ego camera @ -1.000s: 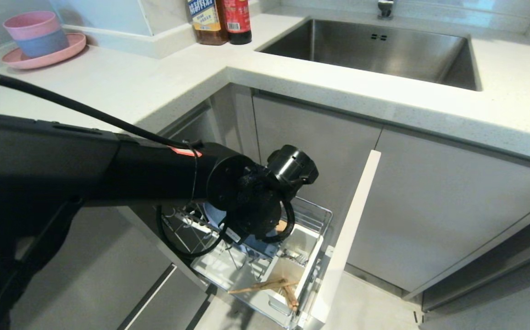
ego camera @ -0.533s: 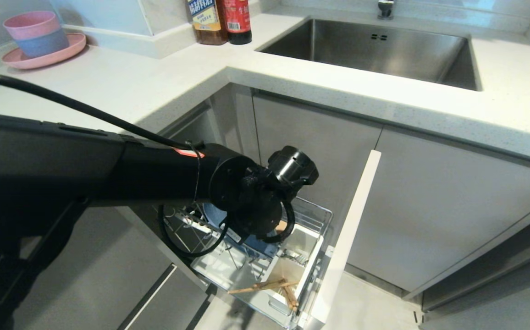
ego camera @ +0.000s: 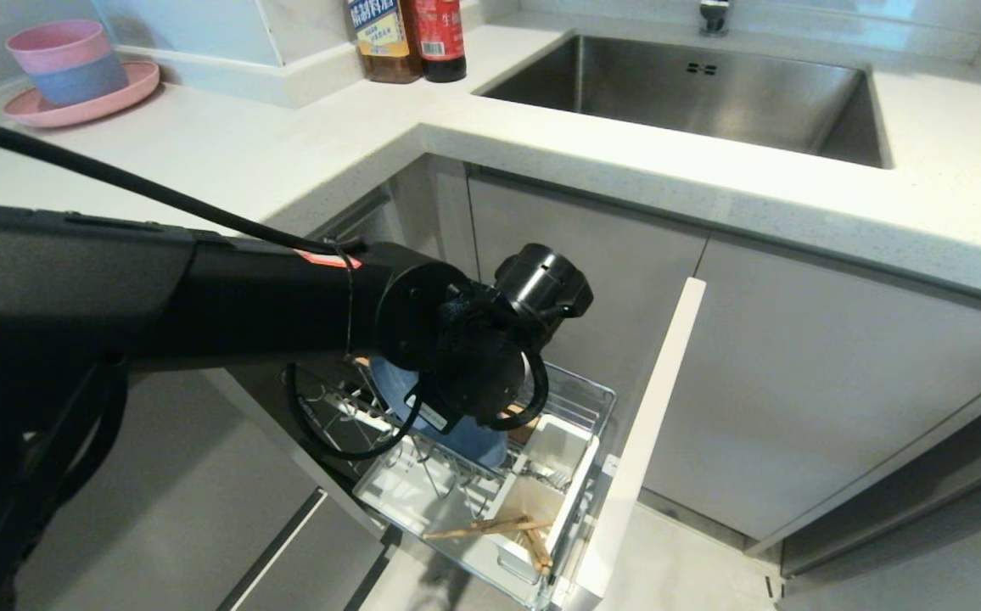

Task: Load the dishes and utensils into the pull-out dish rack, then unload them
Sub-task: Take the plate out of the cupboard

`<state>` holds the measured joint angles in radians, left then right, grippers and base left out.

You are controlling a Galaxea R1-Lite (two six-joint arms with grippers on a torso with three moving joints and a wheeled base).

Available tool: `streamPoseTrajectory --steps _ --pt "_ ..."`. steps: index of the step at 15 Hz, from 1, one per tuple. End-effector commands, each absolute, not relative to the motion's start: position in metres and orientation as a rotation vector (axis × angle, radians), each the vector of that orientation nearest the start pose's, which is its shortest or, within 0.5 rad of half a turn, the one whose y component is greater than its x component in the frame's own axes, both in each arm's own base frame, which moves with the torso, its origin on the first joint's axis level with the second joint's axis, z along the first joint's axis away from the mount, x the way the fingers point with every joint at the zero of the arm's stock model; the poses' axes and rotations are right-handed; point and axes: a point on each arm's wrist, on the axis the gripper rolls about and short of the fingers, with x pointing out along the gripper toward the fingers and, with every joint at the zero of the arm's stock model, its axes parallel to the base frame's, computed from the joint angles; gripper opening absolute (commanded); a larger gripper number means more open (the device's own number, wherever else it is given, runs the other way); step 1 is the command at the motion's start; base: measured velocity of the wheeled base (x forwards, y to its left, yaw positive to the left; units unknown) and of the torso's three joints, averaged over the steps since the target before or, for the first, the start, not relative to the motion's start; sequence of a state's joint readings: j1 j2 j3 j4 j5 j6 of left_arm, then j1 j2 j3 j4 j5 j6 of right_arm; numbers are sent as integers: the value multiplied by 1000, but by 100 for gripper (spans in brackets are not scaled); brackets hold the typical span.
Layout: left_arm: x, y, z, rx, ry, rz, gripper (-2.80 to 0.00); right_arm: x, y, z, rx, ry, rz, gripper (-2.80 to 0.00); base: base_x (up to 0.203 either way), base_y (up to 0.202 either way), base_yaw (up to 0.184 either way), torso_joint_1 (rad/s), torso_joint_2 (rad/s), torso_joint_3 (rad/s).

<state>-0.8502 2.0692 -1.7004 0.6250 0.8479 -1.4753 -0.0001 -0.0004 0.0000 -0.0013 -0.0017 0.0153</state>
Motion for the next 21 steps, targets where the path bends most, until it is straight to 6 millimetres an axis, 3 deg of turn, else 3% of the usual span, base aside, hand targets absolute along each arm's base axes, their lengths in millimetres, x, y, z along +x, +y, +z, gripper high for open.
streamPoseTrajectory --steps 1,4,8,14,18,21 --pt "257 -277 203 -683 478 427 -280 -23 0 75 15 0 -2 -280 0 0 0 0 0 0" --pt "246 -276 219 -691 438 412 -280 -23 0 75 15 -1 -2 -280 0 0 0 0 0 0" --pt "215 -270 258 -762 390 325 -280 -23 0 75 15 0 -2 -280 0 0 0 0 0 0" --pt "149 -244 351 -964 321 68 -280 -23 0 75 15 0 -2 -280 0 0 0 0 0 0" --pt "121 -209 408 -1101 204 -90 -280 -23 0 75 15 0 -2 -280 0 0 0 0 0 0" --pt "103 -162 456 -1211 11 -191 -280 -23 0 75 15 0 -2 -280 0 0 0 0 0 0"
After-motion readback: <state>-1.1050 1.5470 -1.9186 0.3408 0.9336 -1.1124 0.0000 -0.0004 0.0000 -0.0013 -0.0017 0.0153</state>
